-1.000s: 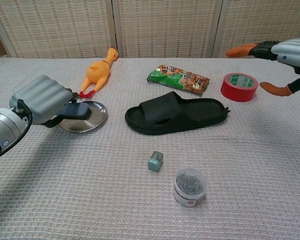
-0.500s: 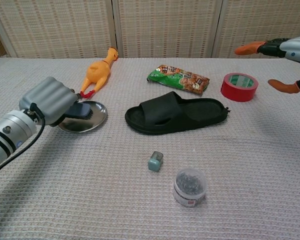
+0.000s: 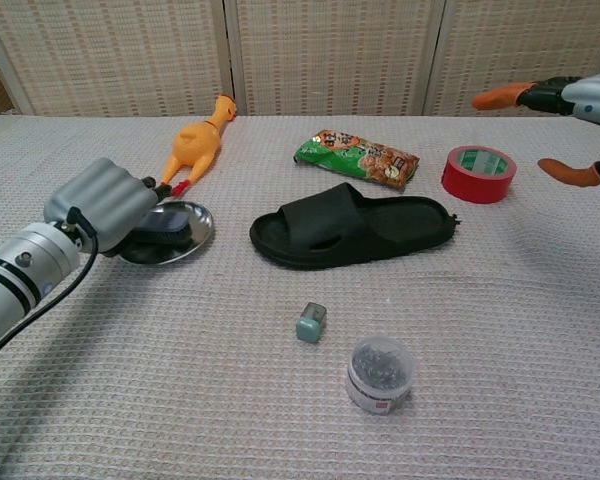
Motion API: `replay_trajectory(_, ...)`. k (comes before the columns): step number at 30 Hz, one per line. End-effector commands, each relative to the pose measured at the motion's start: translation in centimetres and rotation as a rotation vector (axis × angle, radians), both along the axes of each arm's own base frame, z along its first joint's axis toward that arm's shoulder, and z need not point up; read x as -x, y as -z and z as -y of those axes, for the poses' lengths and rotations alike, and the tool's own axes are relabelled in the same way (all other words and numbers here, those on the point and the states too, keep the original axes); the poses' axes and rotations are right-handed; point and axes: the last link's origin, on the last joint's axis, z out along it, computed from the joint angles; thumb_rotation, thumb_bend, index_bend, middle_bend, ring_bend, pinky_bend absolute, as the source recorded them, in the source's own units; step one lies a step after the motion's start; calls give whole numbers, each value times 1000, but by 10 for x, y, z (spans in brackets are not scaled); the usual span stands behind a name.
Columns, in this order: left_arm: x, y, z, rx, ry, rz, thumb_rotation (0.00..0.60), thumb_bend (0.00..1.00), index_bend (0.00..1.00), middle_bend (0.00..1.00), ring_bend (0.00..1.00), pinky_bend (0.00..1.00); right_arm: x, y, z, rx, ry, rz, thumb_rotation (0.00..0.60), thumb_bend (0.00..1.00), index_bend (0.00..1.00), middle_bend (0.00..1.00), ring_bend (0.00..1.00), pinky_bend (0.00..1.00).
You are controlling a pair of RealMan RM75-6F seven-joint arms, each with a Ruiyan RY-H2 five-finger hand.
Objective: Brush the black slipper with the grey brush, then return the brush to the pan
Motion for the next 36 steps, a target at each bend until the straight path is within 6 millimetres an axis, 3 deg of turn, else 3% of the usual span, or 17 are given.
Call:
replay_trajectory(1,0,-3,2,-1,-1,9,600,412,125,132,581,853,0,-2,0,5,-1,2,600,464,0,0,0,0)
replay_trajectory(5,-5,-12,9,0,-17,53,600,399,96,104,572,851,2,-7,-2,22,0,12,600,464,0,0,0,0)
replay_trajectory(7,-7,-20,14,3,-34,105,600,392,75,79,513,829,4,-12,-5,33,3,16,600,452,0,0,0,0)
replay_trajectory(10,-8,-52,29,-8,-51,259,600,386,35,6,242,661,13,-30,-19,91,13,16,600,396,0,0,0,0)
replay_trajectory(13,-2,-89,51,-12,-69,449,600,385,16,0,66,450,25,-52,-40,170,48,30,600,337,0,0,0,0)
replay_trajectory(18,41,-167,112,-66,-86,690,600,386,8,14,32,299,45,-95,-100,331,177,18,600,300,0,0,0,0)
replay_trajectory(21,75,-207,158,-188,-102,748,600,386,13,20,4,210,54,-114,-145,452,305,-27,600,299,0,0,0,0)
replay_trajectory(23,95,-229,186,-294,-89,734,600,387,20,31,0,188,59,-122,-180,541,480,-88,600,299,0,0,0,0)
replay_trajectory(26,117,-241,215,-399,-108,735,600,387,19,37,0,187,58,-127,-211,609,578,-93,600,298,0,0,0,0)
replay_trajectory(28,128,-241,225,-384,-184,750,600,386,19,39,0,184,64,-130,-221,625,576,-41,600,296,0,0,0,0)
replay_trajectory(36,133,-240,224,-276,-300,754,600,382,0,49,0,197,77,-129,-232,561,589,-12,600,222,0,0,0,0)
